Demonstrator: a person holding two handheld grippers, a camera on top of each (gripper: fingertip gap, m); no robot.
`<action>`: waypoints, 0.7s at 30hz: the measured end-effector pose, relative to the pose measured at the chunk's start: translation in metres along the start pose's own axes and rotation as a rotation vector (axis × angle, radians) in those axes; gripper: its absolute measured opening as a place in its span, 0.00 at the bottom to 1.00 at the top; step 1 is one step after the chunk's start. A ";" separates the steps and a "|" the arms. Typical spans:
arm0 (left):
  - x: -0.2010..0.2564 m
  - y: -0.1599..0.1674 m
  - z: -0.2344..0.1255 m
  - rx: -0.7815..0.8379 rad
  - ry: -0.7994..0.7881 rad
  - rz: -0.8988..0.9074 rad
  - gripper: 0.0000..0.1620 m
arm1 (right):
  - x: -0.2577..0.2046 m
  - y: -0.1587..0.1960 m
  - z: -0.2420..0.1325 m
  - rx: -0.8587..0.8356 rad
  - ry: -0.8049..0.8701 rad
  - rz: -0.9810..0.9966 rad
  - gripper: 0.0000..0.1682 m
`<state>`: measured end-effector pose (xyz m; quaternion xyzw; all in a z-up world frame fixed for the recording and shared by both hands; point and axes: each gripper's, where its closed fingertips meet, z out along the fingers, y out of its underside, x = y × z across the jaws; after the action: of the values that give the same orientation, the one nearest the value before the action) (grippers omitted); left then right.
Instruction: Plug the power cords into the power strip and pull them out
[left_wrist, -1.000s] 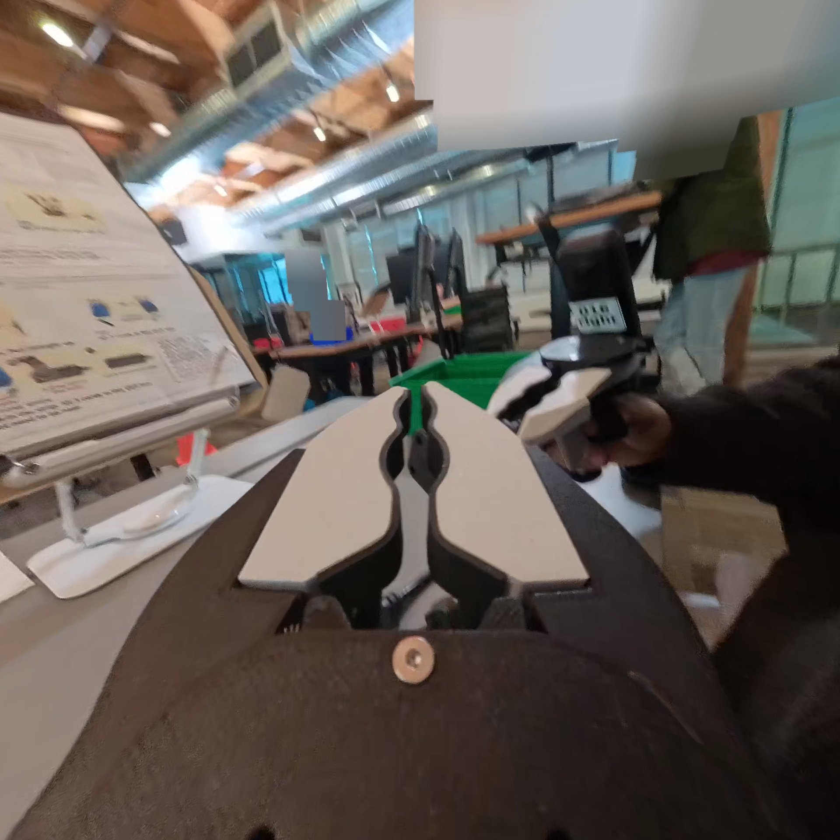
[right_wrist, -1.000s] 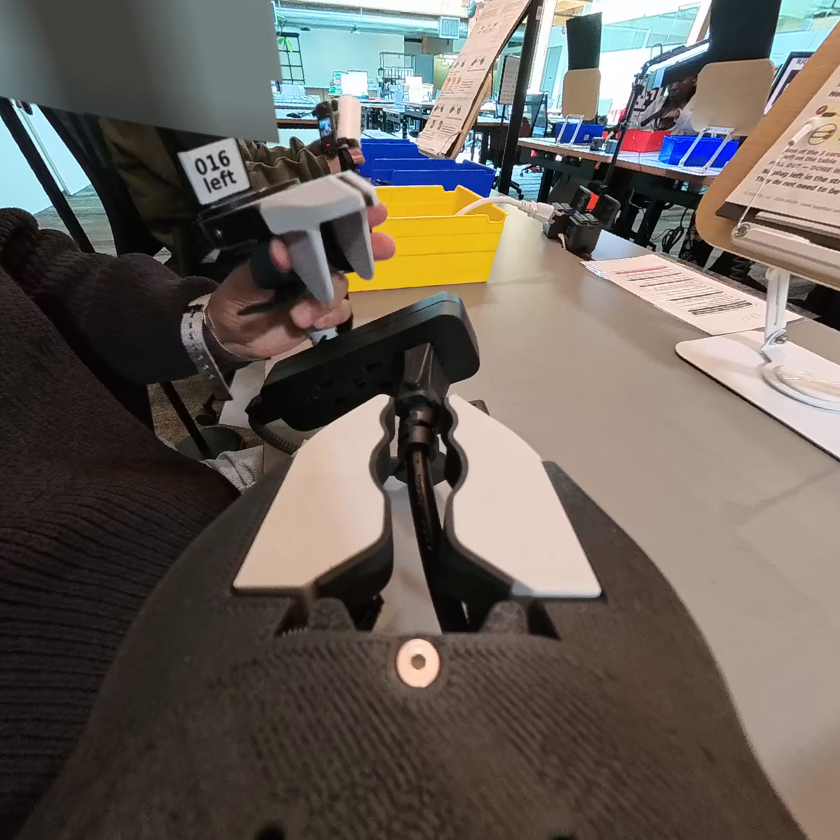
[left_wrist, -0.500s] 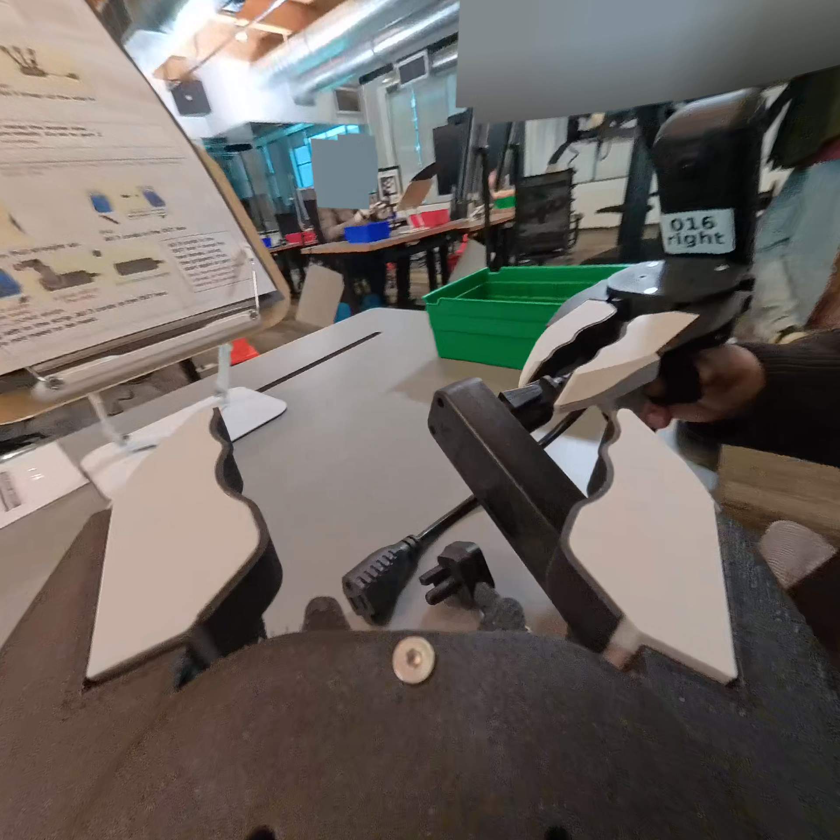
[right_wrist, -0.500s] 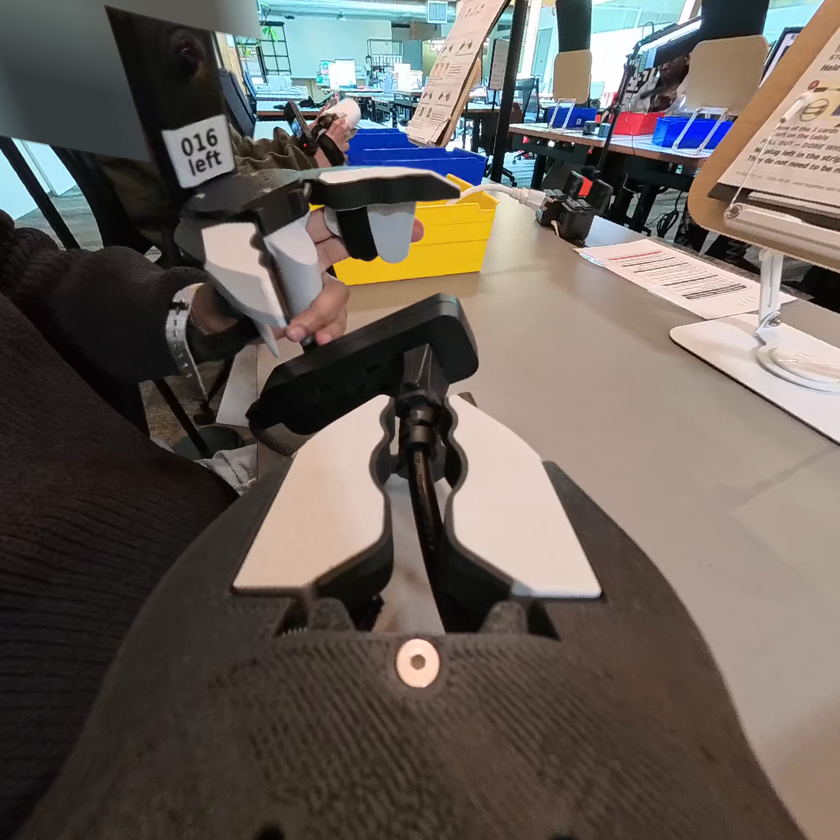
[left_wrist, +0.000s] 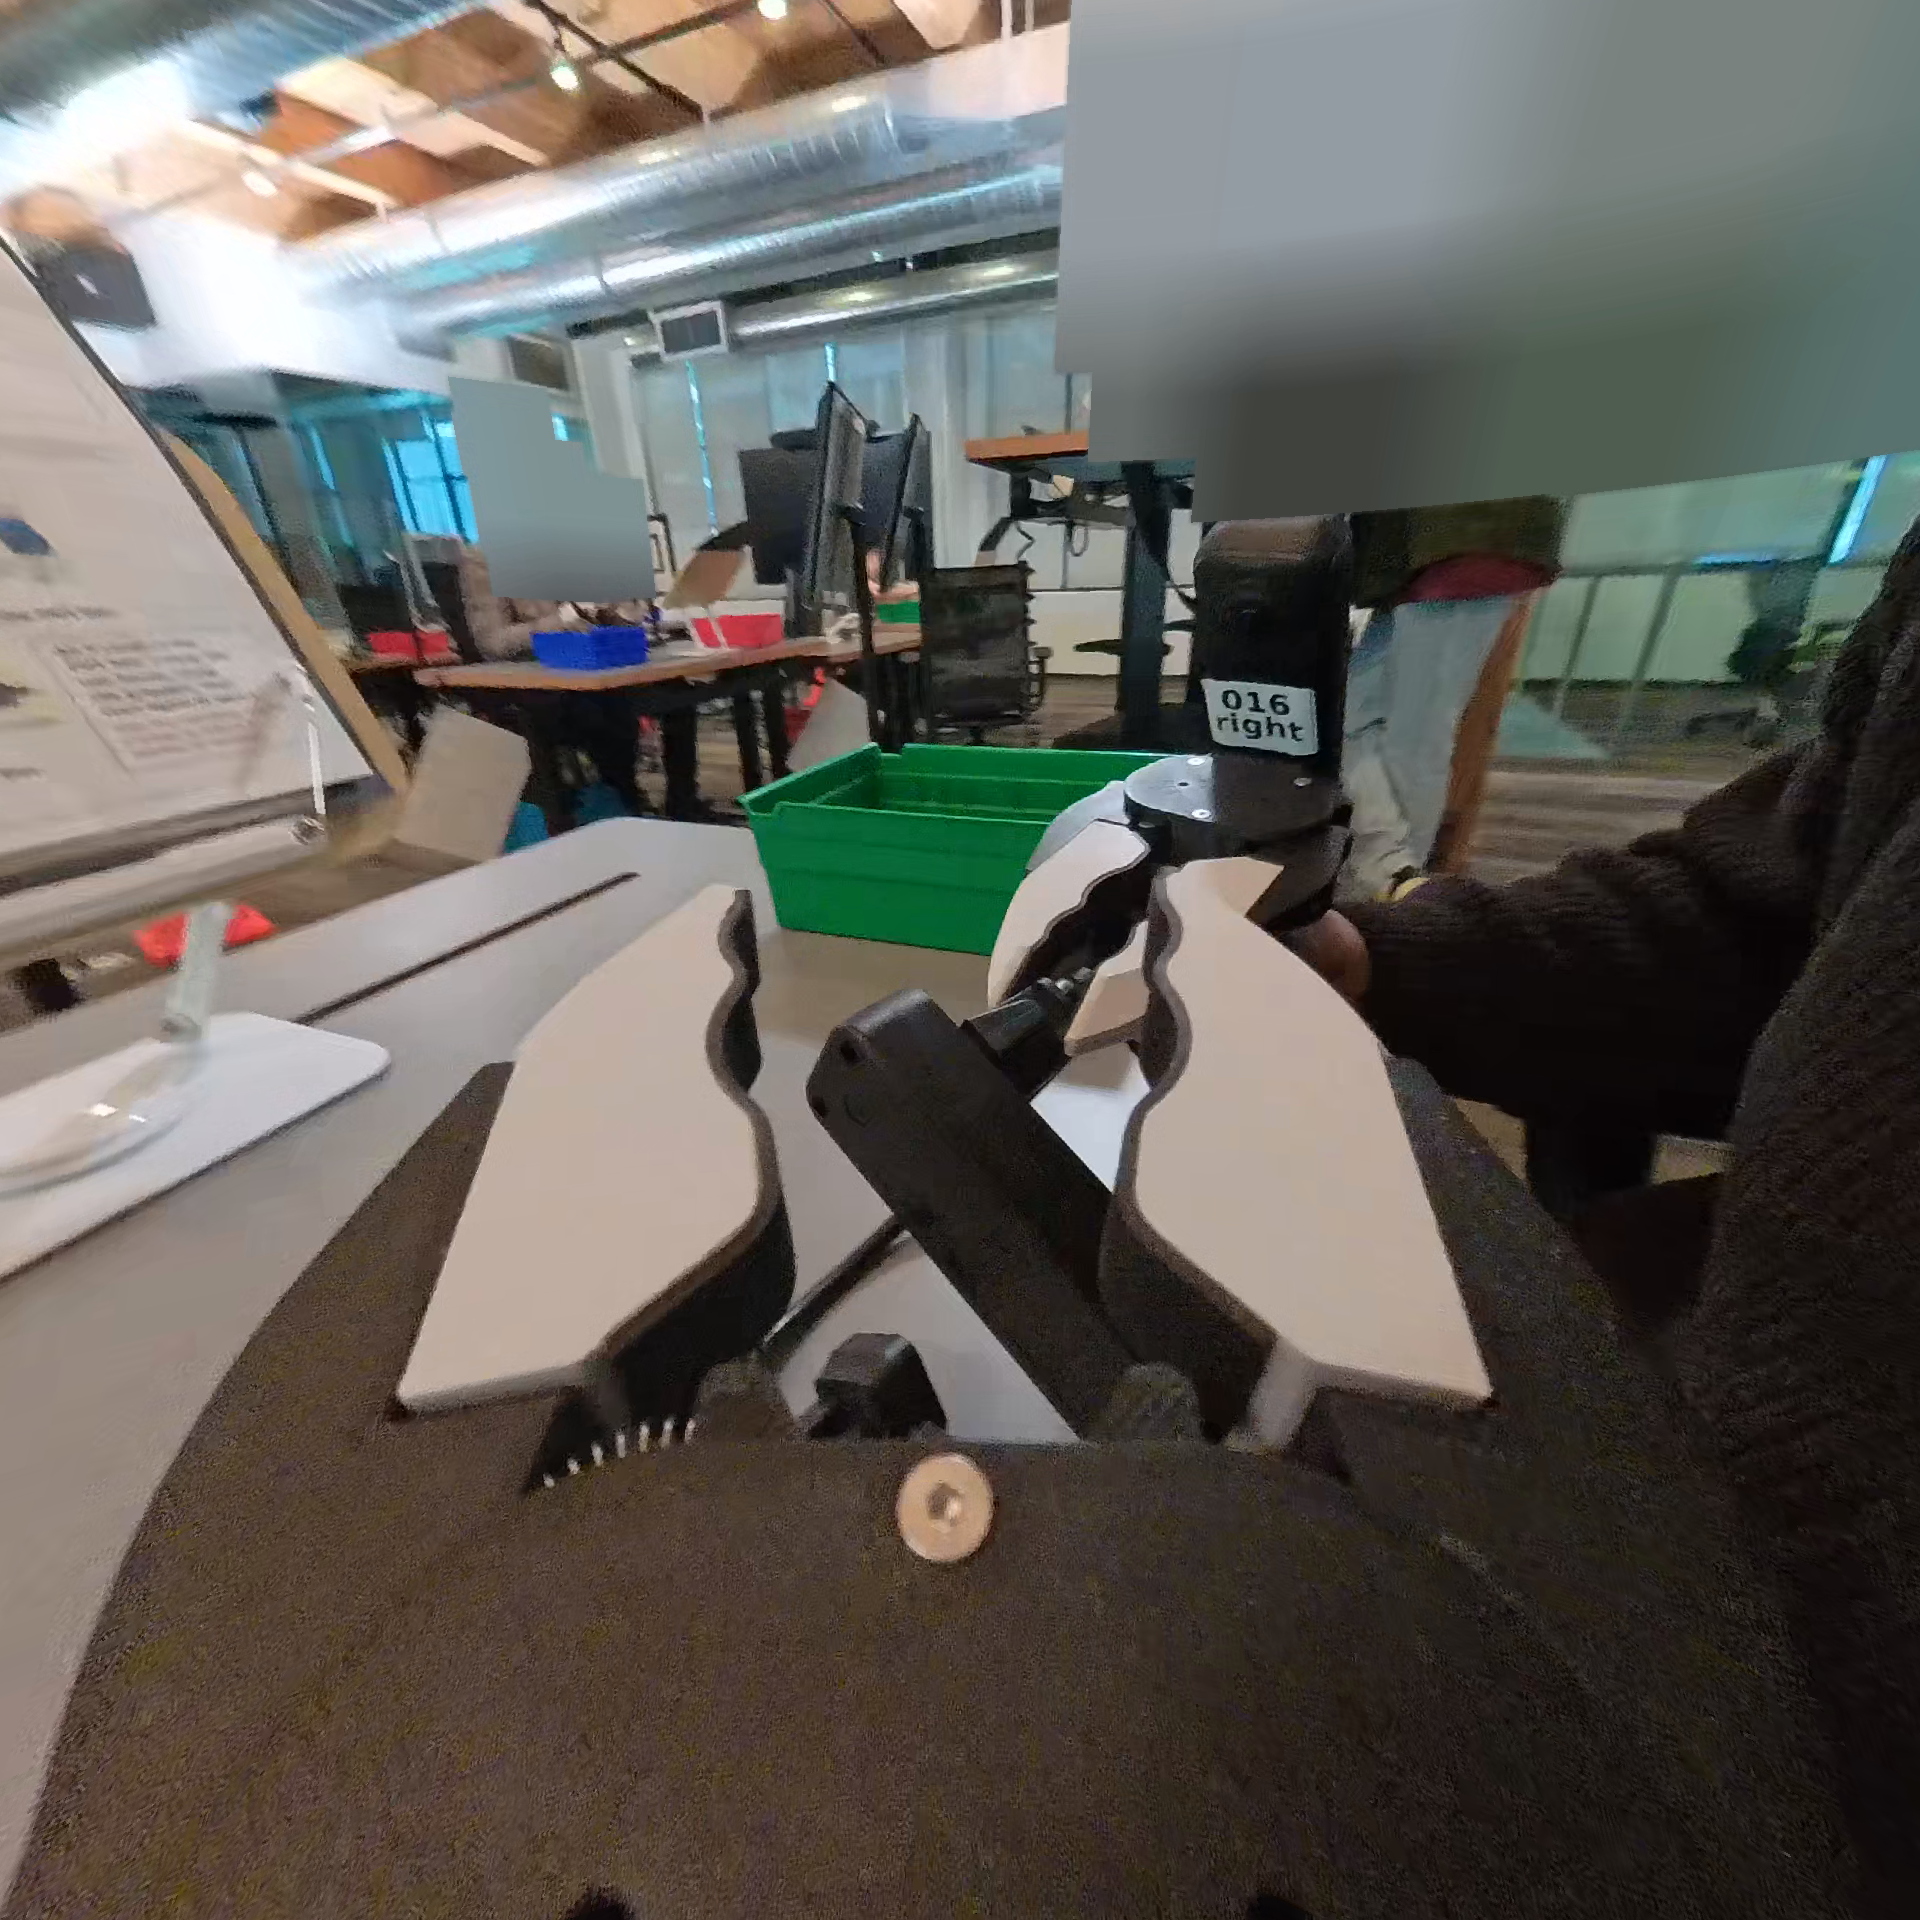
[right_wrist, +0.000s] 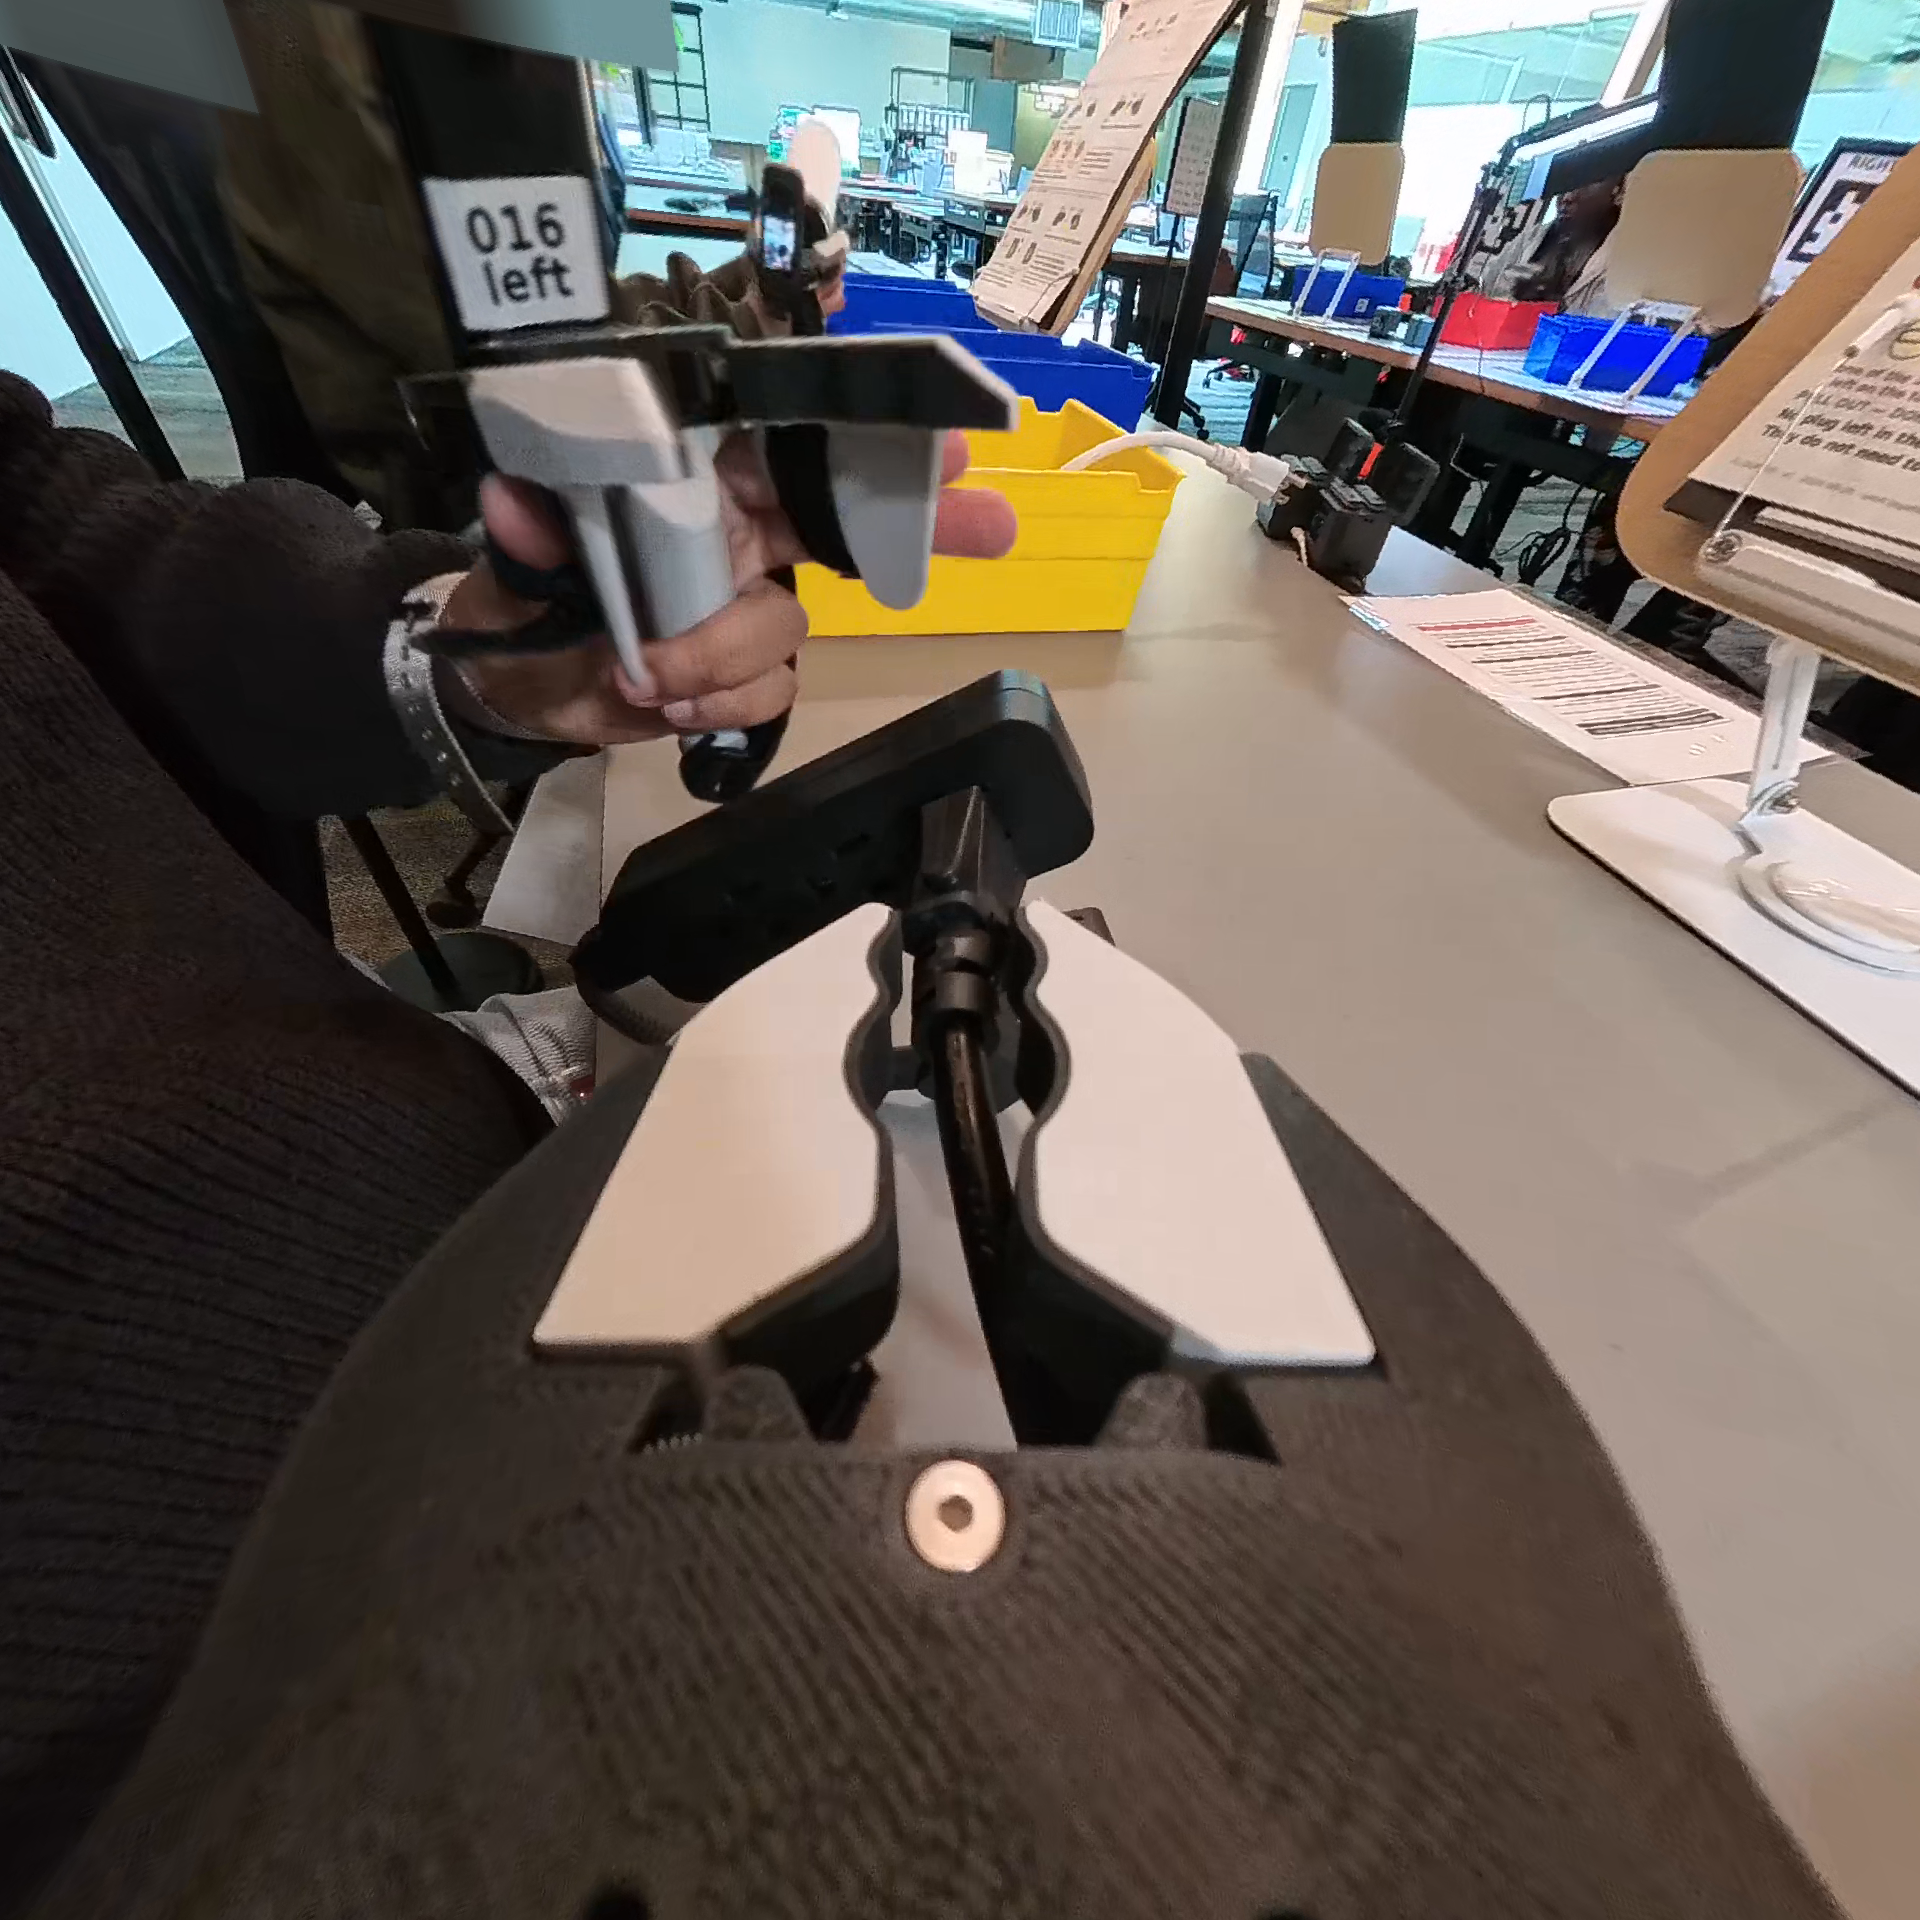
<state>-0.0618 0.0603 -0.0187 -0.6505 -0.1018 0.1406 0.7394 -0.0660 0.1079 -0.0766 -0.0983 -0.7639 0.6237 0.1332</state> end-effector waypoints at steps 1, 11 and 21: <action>-0.001 0.005 0.002 -0.020 0.014 -0.064 0.49 | 0.000 0.000 0.000 0.000 0.000 -0.001 0.12; -0.009 0.003 0.004 0.017 0.022 -0.196 0.78 | -0.004 -0.002 0.000 0.000 0.003 -0.028 0.12; 0.000 0.042 0.008 -0.118 0.258 -0.710 0.64 | -0.008 -0.004 0.001 -0.010 -0.002 -0.050 0.12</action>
<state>-0.0674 0.0731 -0.0595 -0.6284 -0.2348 -0.2134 0.7102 -0.0588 0.1039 -0.0738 -0.0795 -0.7694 0.6164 0.1476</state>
